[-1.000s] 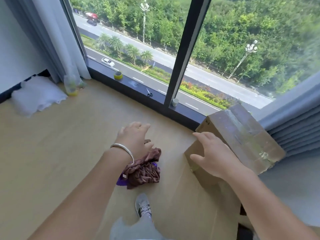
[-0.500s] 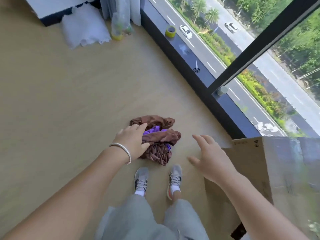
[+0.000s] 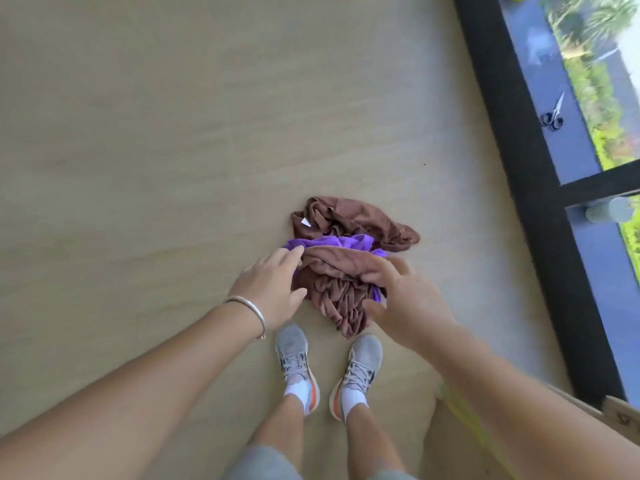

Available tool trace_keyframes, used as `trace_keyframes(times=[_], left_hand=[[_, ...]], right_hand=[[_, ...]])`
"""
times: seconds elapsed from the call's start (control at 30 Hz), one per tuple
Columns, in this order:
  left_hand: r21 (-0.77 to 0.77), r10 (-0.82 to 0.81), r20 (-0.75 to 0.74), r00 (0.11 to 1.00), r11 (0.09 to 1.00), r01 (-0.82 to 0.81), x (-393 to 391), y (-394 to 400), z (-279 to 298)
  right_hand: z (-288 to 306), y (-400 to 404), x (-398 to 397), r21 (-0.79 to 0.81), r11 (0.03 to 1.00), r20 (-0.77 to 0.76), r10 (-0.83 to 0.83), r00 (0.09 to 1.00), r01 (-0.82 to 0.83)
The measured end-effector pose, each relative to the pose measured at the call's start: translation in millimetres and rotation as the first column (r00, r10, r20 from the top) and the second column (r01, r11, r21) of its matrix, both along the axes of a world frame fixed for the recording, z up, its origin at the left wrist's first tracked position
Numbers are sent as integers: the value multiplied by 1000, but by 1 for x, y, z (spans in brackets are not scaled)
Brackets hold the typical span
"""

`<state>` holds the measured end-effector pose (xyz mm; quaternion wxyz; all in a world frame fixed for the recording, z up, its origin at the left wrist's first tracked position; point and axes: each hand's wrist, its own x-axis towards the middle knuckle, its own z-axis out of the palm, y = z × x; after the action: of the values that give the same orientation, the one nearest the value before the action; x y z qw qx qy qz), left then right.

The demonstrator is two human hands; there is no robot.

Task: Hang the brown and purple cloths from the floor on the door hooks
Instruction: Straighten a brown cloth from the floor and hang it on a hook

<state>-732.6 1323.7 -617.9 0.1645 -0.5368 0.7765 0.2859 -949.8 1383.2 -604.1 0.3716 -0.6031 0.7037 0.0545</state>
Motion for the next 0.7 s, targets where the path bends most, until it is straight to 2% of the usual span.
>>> trace_keyframes(times=[0.23,0.4,0.53,0.7], left_hand=[[26,59,-22,998,998,-58,1,-25,-170],[35,17,1,1000,999,-17,3,-40,-279],[55,-45,-13,999,997,46,-1,-47,-350],[14,-92,-88,992,996,94,-9,-57,-411]], right_hand=[[-171,-38,-9,-51,996,-64,66,996,-69],[-281,-53,-18,-35,993,-140,103,985,-109],[-350,-62,-23,-4,991,-138,135,981,-137],[-411,-71,-32,-65,981,-129,171,977,-180]])
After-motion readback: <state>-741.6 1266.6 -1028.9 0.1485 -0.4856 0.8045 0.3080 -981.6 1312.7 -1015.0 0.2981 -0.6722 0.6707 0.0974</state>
